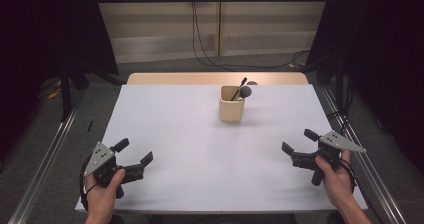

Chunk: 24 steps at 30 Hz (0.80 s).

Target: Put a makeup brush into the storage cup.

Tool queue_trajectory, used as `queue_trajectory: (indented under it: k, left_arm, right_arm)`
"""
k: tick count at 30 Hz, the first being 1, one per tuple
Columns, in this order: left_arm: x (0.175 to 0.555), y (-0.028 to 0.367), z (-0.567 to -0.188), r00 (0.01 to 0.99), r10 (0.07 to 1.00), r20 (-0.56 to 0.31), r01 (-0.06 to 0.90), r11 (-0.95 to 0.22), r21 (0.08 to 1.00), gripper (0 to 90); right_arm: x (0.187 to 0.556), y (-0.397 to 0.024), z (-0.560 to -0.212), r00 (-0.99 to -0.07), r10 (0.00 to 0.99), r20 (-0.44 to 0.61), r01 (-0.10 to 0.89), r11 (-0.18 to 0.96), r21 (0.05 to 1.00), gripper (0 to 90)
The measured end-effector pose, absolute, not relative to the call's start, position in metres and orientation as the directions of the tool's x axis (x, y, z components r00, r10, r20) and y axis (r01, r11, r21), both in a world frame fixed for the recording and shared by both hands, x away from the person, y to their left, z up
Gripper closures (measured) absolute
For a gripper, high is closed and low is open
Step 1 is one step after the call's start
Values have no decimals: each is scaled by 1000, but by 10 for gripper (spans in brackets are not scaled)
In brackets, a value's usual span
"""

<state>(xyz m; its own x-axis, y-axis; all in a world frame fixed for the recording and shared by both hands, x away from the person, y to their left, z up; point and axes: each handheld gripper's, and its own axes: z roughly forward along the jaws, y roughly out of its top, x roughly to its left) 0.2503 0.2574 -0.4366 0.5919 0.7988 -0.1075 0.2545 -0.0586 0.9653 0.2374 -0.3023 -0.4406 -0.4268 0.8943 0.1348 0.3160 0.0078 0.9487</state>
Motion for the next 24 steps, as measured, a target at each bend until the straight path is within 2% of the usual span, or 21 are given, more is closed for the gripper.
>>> queue_trajectory:
  k: [15,24]
  left_arm:
    - [247,261,-437,578,808,-114,267,-55,962,29]
    - [249,266,-436,570,814,-115,257,-44,965,29]
  right_arm:
    - [216,-315,-447,-405,905,129,302,-1,953,0]
    - [215,-315,-449,-409,904,127,316,9,949,0]
